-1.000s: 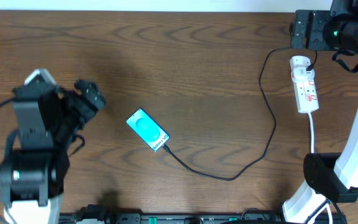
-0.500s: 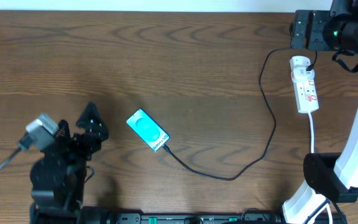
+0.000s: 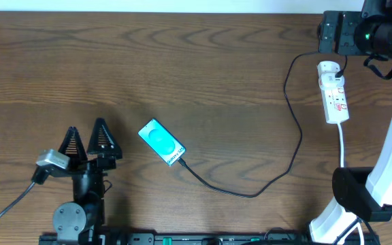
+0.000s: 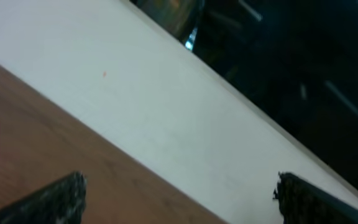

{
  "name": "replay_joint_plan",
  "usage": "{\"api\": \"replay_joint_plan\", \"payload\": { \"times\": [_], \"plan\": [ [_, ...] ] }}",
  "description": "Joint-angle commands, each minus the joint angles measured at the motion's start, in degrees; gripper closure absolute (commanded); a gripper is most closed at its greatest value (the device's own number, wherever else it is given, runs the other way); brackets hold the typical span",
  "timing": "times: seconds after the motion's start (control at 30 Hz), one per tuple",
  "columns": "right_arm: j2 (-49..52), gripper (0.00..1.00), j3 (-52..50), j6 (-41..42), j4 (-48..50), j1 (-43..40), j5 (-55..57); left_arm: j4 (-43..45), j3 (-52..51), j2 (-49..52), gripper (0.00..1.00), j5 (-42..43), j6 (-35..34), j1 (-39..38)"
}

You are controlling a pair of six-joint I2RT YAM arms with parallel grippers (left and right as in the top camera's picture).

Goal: Plug charger to phone and switch on socket

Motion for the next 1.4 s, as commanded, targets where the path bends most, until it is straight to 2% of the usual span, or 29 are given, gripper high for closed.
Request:
{"api": "replay_joint_plan", "payload": {
  "times": [0.0,0.23,0.57,0.93,1.37],
  "plan": [
    [-0.8,0.01,0.0,0.7,-0.2,0.1,0.5,2.1,-2.8,-2.1,0.02,-0.8,0.5,-0.1],
    [-0.8,0.01,0.0,0.7,-0.2,0.1,0.5,2.2,-7.5,-7.5,0.02,-0.8,0.6,1.3],
    [-0.8,0.01,0.0,0.7,-0.2,0.1,0.5,2.8,-11.8,-7.7,0.02,-1.2,0.2,1.3],
    [-0.8,0.01,0.0,0.7,-0.2,0.1,0.5,-15.1,-12.0,-7.7,0.02,-1.1,0.2,1.3],
    [-0.8,0.01,0.0,0.7,-0.2,0.1,0.5,-14.8,-12.0,-7.5,0.02,-0.5,2.5,1.3]
  ]
}}
